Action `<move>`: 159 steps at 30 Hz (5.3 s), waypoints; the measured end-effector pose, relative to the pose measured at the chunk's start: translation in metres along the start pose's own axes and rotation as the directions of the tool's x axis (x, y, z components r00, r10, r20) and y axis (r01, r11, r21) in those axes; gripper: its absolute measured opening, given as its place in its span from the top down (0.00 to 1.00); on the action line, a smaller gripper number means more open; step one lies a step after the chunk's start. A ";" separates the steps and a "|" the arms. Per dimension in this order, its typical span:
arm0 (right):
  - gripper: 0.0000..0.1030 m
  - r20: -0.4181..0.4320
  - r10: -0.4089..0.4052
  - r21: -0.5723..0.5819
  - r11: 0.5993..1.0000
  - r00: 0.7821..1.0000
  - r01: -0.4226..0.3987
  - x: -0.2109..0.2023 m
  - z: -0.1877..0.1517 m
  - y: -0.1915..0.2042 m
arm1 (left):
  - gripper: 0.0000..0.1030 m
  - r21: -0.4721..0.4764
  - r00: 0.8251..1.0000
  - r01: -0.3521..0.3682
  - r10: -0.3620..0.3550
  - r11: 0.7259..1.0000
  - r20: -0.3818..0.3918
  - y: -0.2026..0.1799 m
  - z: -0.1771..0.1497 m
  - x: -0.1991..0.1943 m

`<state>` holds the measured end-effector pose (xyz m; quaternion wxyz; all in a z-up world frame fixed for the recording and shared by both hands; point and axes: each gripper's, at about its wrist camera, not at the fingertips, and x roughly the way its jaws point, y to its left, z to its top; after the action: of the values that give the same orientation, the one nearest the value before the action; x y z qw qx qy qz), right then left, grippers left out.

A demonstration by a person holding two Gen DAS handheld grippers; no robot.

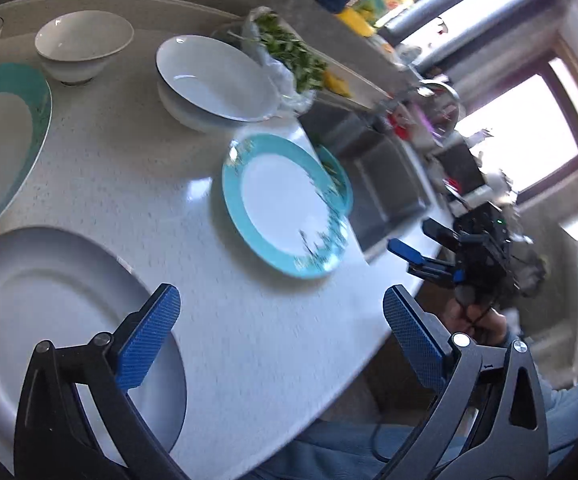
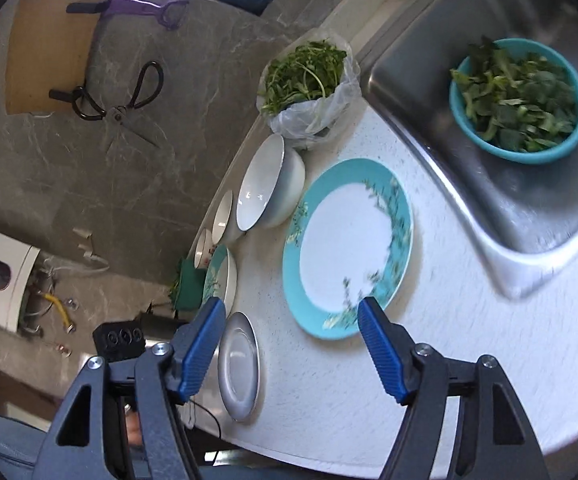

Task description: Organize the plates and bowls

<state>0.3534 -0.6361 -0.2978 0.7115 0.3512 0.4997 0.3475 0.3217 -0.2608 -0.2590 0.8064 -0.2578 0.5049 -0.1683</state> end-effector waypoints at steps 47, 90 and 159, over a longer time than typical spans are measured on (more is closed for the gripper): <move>0.95 -0.527 0.033 -0.023 0.998 0.849 -0.053 0.106 0.122 -0.094 | 0.81 -0.157 0.945 -0.322 0.307 0.934 -0.113 0.001 0.066 0.158; 0.91 -0.693 -0.085 -0.294 0.940 0.716 -0.173 0.256 -0.015 0.117 | 0.88 -0.446 0.871 -0.386 0.479 0.807 0.112 0.087 -0.089 -0.074; 0.00 -0.337 0.061 -0.304 0.937 0.940 -0.170 0.194 0.038 0.173 | 0.00 -0.407 0.870 -0.174 0.334 0.897 0.363 0.229 -0.027 -0.197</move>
<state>0.4150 -0.3893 -0.2321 0.6468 0.1951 0.5223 0.5203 0.2139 0.0234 -0.2596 0.8503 -0.3620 0.3697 0.0967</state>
